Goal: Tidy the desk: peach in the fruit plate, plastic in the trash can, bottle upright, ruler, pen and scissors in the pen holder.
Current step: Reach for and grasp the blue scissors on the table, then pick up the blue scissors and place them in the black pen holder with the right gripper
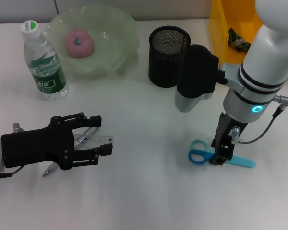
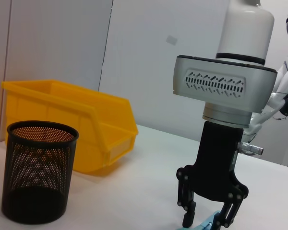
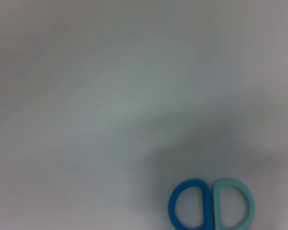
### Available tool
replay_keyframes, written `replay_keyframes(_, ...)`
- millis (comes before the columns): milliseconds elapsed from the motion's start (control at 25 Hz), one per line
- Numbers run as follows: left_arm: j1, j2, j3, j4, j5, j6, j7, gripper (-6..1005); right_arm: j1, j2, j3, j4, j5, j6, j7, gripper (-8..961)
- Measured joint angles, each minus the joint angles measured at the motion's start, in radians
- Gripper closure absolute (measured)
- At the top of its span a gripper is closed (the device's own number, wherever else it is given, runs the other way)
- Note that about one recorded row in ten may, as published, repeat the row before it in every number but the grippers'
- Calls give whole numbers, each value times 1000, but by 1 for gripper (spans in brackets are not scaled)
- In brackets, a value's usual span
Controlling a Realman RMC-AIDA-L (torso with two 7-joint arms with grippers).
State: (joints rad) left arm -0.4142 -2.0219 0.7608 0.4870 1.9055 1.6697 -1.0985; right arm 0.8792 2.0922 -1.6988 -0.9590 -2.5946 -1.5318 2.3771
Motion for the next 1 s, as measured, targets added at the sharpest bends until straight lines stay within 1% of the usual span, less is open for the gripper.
replay_keyframes(200, 2, 0, 0, 2, 0, 1, 0, 214, -7, 0, -7, -11, 1, 1, 0, 530)
replay_keyframes(400, 2, 0, -2, 5, -1, 1, 0, 214, -25, 0, -44, -42, 3, 10, 0, 569)
replay_keyframes(560, 3, 0, -2, 5, -2, 1, 0, 214, -35, 0, -54, -58, 0, 12, 0, 601)
replay_keyframes(880, -1, 0, -2, 5, -2, 0, 0, 215, -42, -1, -47, -68, -1, 12, 1, 677)
replay_keyframes(1000, -1, 0, -4, 5, -3, 1, 0, 215, -57, -5, -10, -103, -1, 10, 1, 706)
